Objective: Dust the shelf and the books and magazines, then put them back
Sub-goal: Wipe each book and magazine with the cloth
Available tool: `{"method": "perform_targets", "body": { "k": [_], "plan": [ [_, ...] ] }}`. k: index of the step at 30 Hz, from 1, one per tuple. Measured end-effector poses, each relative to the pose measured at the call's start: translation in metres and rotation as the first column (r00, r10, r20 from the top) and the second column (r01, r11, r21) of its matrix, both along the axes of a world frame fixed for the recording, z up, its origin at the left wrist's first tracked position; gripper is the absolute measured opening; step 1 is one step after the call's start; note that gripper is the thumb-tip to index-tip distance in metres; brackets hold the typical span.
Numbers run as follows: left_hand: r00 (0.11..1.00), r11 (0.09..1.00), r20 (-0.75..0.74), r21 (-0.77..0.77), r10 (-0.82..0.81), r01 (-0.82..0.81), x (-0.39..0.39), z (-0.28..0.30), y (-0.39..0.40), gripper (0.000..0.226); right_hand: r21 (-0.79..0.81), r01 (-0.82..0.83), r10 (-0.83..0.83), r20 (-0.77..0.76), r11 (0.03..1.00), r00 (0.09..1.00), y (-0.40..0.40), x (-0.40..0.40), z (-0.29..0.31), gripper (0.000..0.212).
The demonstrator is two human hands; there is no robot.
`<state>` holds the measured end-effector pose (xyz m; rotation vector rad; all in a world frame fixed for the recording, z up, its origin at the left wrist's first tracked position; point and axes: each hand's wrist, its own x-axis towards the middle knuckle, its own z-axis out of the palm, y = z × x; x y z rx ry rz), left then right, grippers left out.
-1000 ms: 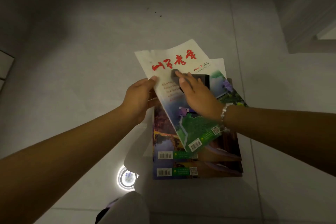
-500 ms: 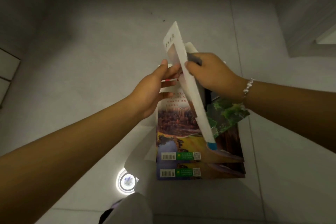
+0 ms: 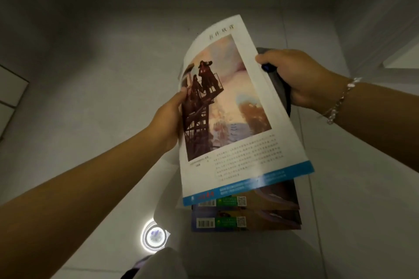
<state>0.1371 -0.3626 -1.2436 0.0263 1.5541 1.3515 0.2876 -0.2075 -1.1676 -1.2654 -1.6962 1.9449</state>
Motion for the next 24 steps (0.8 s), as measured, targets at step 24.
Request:
{"method": "perform_targets", "body": {
  "k": [24],
  "plan": [
    [0.971, 0.962, -0.227, -0.274, -0.076, 0.012, 0.012, -0.036, -0.018, 0.027, 0.590, -0.328, 0.091, 0.395, 0.738, 0.914, -0.006, 0.017, -0.061, 0.034]
  ]
}}
